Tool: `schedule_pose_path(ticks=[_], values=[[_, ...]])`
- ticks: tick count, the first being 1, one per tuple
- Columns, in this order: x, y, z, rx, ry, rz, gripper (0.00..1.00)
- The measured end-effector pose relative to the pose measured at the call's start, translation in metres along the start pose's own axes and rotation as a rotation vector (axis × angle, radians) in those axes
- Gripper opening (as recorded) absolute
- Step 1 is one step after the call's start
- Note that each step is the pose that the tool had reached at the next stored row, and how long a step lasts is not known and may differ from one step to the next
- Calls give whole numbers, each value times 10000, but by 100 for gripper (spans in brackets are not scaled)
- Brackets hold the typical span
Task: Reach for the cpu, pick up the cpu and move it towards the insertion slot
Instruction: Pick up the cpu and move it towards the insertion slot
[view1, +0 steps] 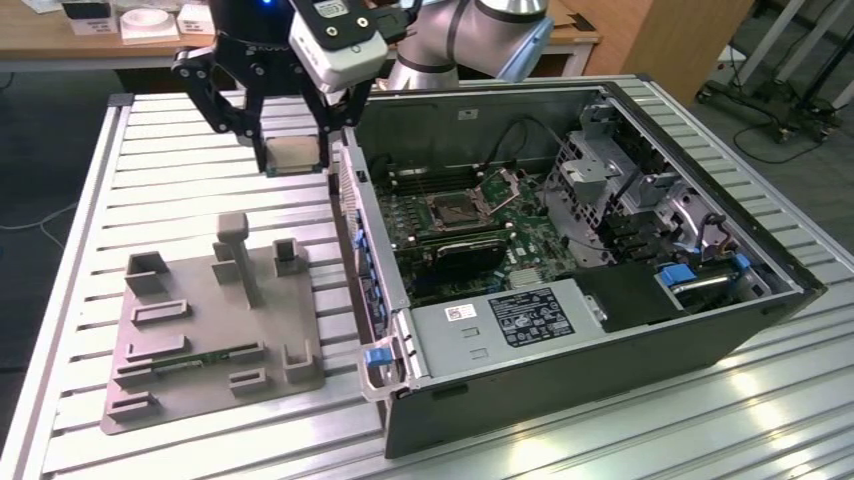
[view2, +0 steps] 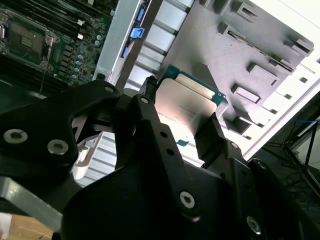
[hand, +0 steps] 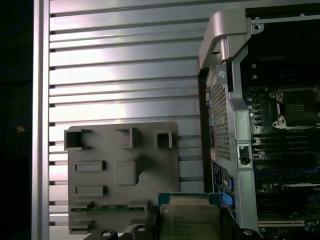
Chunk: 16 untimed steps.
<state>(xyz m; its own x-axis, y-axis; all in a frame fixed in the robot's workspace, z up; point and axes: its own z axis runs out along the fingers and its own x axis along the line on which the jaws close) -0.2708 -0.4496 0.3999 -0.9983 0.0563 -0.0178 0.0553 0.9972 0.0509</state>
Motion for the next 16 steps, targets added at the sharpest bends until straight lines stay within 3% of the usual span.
schedule_pose_path(ticks=[16], values=[[-154, 8, 3, 1, -2, 45, 55]])
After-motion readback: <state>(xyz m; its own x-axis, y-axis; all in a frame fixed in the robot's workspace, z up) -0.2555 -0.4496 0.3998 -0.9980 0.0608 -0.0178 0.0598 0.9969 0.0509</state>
